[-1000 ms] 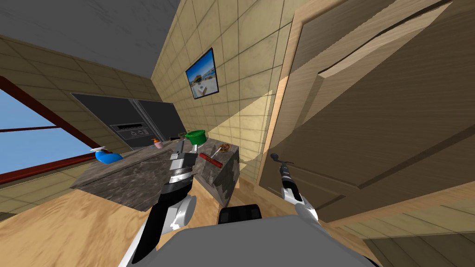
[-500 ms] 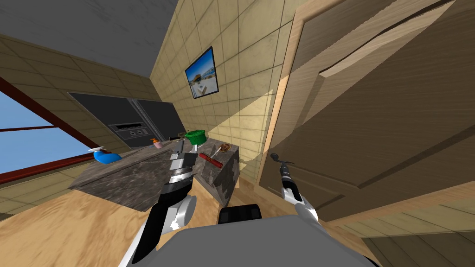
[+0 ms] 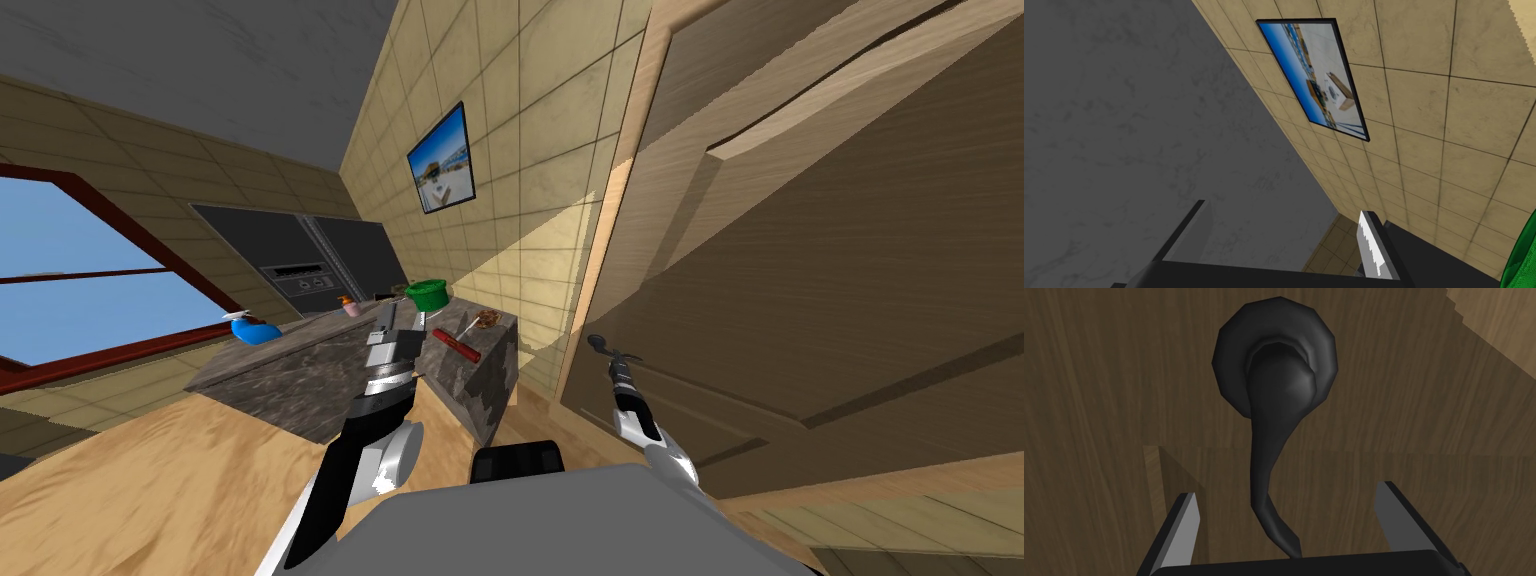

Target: Pull the door open

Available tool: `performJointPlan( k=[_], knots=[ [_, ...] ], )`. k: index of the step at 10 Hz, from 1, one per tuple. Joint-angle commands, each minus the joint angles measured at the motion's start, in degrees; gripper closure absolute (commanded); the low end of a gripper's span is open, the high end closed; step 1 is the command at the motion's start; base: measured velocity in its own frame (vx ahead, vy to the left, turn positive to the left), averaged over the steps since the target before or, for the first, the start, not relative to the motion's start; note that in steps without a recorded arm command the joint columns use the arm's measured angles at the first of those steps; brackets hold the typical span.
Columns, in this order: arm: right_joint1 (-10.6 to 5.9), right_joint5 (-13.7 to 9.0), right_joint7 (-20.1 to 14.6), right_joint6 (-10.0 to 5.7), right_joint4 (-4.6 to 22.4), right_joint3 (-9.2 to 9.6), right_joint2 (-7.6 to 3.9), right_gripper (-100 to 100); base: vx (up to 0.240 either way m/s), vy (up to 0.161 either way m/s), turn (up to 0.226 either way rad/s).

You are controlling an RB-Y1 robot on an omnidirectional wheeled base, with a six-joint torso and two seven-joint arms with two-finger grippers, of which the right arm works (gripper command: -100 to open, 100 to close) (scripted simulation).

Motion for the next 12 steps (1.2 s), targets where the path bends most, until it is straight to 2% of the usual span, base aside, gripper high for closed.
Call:
performJointPlan(
  k=[1, 2, 11, 12],
  knots=[
    [0.16, -0.06, -0.07, 0.18, -0.23, -0.07, -0.07, -100, 0.011, -0.017, 0.047],
    [0.36, -0.15, -0.31, 0.09, -0.16, -0.12, -0.33, -100, 0.013, -0.018, 0.053],
    [0.36, -0.15, -0.31, 0.09, -0.16, -0.12, -0.33, -100, -0.001, 0.002, -0.004],
    [0.94, -0.49, -1.36, -0.45, 0.58, -0.26, -1.53, -100, 0.039, -0.056, 0.161]
  ],
)
